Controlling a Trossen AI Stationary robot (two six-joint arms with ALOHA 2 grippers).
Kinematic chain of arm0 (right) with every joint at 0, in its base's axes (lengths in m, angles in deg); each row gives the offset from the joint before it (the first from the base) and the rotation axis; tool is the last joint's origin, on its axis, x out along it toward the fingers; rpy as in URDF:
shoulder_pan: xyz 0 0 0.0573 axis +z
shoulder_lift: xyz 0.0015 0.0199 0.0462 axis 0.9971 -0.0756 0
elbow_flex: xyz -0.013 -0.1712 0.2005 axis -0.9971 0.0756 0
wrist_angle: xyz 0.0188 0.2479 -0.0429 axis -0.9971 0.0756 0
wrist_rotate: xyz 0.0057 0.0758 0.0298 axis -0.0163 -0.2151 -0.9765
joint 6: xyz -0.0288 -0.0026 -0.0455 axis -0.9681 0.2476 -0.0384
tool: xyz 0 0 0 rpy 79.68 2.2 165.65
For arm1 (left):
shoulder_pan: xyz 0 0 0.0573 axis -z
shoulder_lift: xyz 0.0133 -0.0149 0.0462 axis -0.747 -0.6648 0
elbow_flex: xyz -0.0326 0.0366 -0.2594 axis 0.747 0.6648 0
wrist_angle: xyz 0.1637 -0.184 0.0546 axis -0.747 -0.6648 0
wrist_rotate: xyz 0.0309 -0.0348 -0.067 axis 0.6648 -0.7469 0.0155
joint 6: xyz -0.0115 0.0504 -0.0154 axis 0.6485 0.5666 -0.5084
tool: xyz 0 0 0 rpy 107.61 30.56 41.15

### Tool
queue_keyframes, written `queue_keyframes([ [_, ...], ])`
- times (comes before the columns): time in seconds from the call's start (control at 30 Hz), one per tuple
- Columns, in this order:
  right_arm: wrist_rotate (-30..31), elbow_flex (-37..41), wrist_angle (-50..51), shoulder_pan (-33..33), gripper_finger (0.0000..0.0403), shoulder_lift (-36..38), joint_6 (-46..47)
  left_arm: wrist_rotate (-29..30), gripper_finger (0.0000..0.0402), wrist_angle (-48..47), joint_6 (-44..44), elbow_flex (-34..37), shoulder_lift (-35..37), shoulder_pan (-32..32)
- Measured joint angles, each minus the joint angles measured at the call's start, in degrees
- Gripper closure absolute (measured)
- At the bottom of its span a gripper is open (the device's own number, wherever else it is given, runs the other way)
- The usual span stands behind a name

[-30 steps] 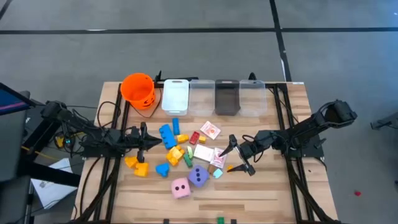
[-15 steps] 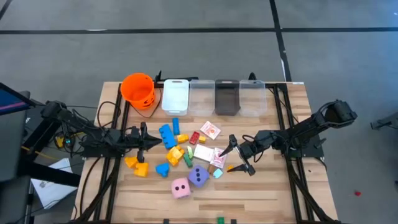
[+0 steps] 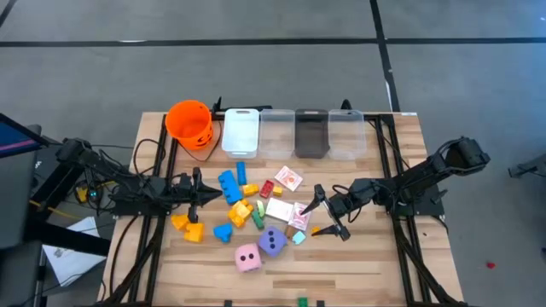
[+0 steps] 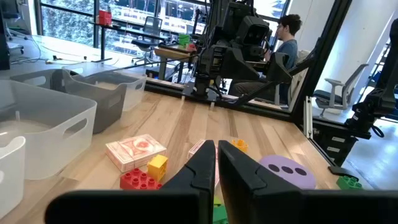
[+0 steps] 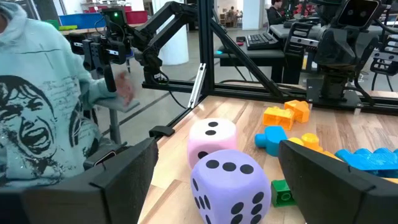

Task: Pick & Place Toys

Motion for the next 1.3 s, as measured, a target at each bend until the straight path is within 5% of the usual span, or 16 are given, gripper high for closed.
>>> queue_keyframes([
  [0.17, 0.05, 0.04, -2.88, -0.59, 0.0072, -0.02, -4.36, 0.02, 0.0389, 0.14, 0.01, -0.01, -0.02, 0.01],
  [0.37, 0.24, 0.00, -11.65, -0.74, 0.0072, 0.02, 6.83, 0.00, 0.0389, 5.28, -0.42, -0.01, -0.03, 0.01],
  [0.87, 0.49, -0.02, -18.32, 0.10, 0.0072, 0.00, 5.29, -0.35, 0.0389, 13.02, -0.55, -0.02, -0.06, -0.11],
  [1.03, 0.48, -0.02, -18.19, 0.94, 0.0072, 0.00, 3.97, -6.96, 0.0387, 11.78, 3.11, 0.00, -2.27, -0.07],
  [1.3, 1.18, -0.02, -17.86, 0.92, 0.0072, 0.00, 1.49, -8.89, 0.0304, 9.41, -0.77, -2.69, -10.31, -0.03],
])
